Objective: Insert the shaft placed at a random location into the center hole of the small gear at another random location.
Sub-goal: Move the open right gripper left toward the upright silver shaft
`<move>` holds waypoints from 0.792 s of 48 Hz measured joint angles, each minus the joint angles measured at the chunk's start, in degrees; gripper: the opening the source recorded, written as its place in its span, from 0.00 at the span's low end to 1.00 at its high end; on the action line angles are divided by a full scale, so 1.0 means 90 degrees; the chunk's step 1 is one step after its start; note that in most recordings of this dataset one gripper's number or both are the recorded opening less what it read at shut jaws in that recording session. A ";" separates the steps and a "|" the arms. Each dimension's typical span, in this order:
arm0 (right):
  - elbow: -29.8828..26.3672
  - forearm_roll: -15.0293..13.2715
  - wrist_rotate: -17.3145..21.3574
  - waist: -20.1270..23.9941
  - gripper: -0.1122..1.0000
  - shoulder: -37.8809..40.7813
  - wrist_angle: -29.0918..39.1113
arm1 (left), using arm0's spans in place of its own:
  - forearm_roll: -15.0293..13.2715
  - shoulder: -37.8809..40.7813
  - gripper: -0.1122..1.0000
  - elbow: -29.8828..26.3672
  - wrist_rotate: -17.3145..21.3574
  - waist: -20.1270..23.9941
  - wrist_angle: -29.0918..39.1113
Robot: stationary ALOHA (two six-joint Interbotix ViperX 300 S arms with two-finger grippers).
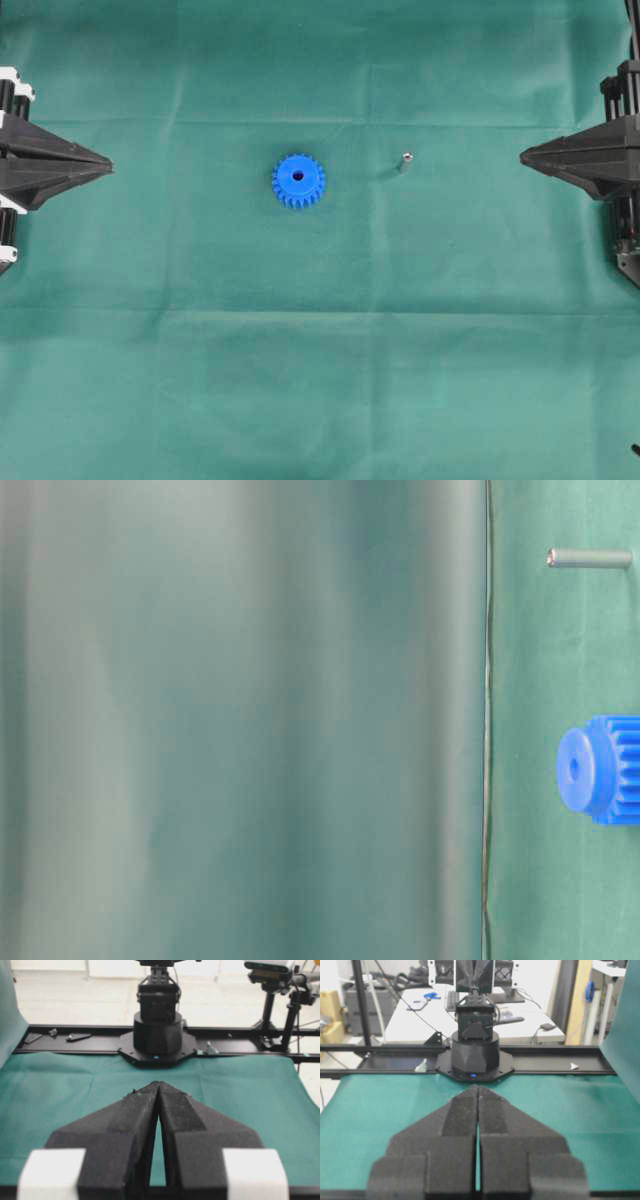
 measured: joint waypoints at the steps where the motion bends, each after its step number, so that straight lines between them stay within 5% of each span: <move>1: 0.0010 0.0000 0.0010 -0.0010 0.11 0.0000 0.0010 | 0.0010 0.0000 0.10 0.0000 0.0000 0.0000 0.0000; 24: 0.0020 -0.0010 -0.0049 -0.0391 0.12 0.0723 0.0117 | 0.0098 0.0029 0.10 -0.0029 0.0020 -0.0137 0.0166; 29: 0.0049 0.0010 -0.0049 -0.0596 0.27 0.1133 0.0039 | 0.0098 0.0020 0.10 -0.0029 0.0020 -0.0137 0.0215; 38: 0.0068 0.0049 -0.0049 -0.1006 0.76 0.2158 -0.0371 | 0.0098 0.0020 0.10 -0.0029 0.0039 -0.0137 0.0244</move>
